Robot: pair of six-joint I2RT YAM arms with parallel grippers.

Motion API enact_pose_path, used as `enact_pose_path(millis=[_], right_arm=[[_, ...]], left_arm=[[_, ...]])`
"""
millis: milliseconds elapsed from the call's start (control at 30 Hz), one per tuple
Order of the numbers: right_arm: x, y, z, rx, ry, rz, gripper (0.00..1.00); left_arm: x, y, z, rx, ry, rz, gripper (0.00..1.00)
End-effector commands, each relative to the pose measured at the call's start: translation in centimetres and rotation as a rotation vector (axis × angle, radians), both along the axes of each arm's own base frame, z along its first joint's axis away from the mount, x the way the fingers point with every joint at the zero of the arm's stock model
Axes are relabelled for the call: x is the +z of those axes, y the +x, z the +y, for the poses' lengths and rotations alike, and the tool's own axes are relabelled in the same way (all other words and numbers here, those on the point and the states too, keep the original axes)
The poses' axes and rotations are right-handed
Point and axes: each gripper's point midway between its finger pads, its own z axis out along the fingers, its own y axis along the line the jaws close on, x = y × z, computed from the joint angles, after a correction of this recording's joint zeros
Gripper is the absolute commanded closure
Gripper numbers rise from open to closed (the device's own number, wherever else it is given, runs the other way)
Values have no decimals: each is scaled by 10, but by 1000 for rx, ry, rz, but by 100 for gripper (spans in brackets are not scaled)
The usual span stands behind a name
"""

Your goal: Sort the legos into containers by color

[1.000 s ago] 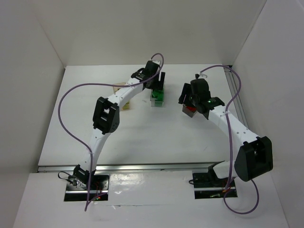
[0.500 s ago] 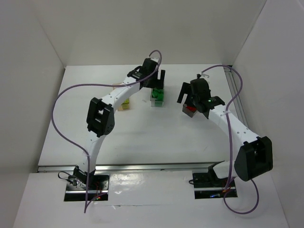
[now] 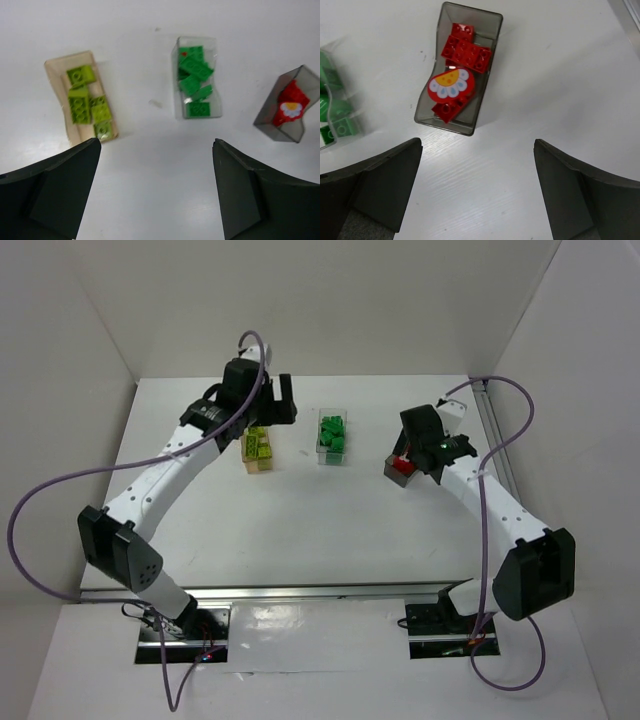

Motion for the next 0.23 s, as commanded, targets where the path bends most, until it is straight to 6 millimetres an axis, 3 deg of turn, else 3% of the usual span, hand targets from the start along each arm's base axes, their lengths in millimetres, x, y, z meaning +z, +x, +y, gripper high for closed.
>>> enact_pose_path(millis=[0,200], right_arm=[[16,-15,-16,-73,-40,-16,0],[28,-26,-16,-55,1,-75,0]], left_arm=[[-26,-17,27,63,33,69,0],[-25,-32,38,73,31,64,0]])
